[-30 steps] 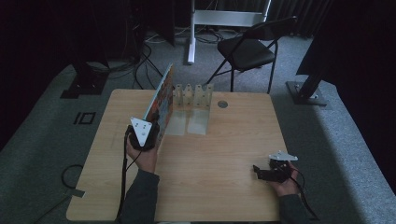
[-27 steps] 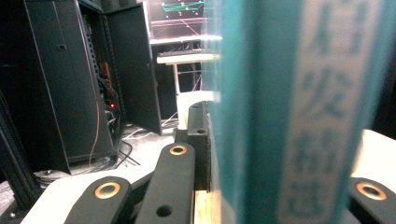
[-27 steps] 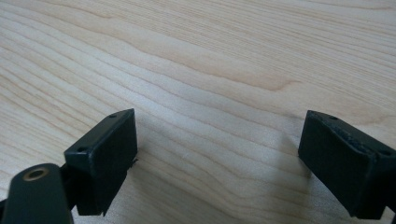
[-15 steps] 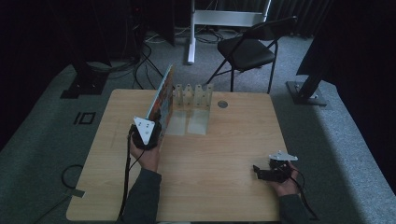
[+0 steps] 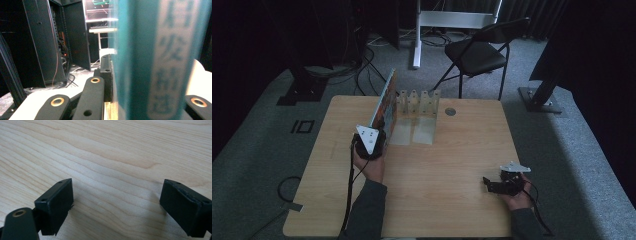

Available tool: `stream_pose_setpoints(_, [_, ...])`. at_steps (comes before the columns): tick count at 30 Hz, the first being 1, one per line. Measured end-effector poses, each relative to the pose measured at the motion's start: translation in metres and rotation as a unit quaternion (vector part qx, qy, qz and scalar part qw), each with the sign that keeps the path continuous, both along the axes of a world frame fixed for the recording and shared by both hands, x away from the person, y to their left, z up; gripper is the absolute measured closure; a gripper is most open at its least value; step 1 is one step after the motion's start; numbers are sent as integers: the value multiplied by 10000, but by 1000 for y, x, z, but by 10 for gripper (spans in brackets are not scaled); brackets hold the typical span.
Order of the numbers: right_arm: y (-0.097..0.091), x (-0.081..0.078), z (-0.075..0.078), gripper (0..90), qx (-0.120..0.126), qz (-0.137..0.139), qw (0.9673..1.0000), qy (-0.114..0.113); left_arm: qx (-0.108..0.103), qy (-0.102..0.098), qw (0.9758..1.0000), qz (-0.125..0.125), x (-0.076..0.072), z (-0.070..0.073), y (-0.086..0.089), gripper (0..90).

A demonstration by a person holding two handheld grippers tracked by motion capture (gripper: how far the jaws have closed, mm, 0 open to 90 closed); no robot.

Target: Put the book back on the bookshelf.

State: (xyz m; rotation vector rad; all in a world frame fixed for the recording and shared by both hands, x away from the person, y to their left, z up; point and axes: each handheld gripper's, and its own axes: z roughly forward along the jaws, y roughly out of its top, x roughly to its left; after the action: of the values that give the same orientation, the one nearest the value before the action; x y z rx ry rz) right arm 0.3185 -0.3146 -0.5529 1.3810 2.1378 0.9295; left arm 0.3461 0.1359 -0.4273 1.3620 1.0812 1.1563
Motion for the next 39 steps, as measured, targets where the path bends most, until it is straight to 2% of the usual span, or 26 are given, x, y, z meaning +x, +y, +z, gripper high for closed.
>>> stream_pose_setpoints(22, [0, 0, 0, 114, 7, -5, 10000, 11, -186, -4, 9998, 119, 5, -6, -4, 807])
stream_pose_setpoints(39, [0, 0, 0, 115, 12, -9, 10000, 11, -197, -17, 9997, 164, 4, -11, -6, 806])
